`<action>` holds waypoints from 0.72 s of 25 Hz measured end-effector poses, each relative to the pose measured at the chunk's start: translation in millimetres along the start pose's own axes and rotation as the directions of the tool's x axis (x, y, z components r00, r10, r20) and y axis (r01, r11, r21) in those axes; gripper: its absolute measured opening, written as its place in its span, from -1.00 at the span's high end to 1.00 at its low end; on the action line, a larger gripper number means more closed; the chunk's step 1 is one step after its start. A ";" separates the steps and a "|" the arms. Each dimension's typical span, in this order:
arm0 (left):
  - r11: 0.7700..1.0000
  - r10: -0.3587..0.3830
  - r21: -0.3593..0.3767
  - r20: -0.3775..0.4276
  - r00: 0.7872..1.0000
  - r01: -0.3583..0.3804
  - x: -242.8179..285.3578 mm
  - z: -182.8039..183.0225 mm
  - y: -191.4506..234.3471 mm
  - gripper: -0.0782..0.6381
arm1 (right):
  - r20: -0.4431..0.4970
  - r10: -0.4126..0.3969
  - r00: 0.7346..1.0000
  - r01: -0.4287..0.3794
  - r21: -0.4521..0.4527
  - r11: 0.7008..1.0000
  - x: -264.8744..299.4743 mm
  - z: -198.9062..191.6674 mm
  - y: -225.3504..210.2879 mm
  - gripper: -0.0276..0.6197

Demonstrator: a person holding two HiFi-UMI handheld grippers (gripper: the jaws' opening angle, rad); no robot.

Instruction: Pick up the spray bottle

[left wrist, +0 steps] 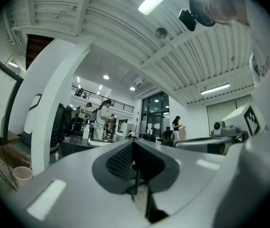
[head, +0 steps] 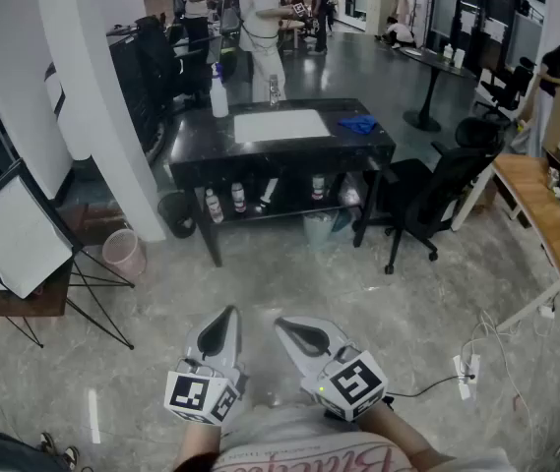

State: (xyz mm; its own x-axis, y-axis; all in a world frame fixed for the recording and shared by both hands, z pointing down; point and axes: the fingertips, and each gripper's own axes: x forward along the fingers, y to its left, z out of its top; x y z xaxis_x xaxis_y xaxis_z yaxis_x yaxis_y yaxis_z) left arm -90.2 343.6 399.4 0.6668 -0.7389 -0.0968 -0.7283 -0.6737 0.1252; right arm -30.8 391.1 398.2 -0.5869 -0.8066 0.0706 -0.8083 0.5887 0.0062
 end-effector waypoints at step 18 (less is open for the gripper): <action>0.999 0.035 0.023 -0.013 0.999 -0.034 14.9 -6.6 -15.2 0.78 | -0.008 0.017 1.000 -0.017 0.027 1.000 -9.9 -10.2 -22.5 0.91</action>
State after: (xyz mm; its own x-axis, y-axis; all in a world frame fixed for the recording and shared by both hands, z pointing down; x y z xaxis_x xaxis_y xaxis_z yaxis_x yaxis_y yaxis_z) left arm -68.2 342.9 402.6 0.6431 -0.7616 -0.0798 -0.7543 -0.6480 0.1054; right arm -6.3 386.4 407.5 -0.6004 -0.7959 0.0784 -0.7992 0.6007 -0.0216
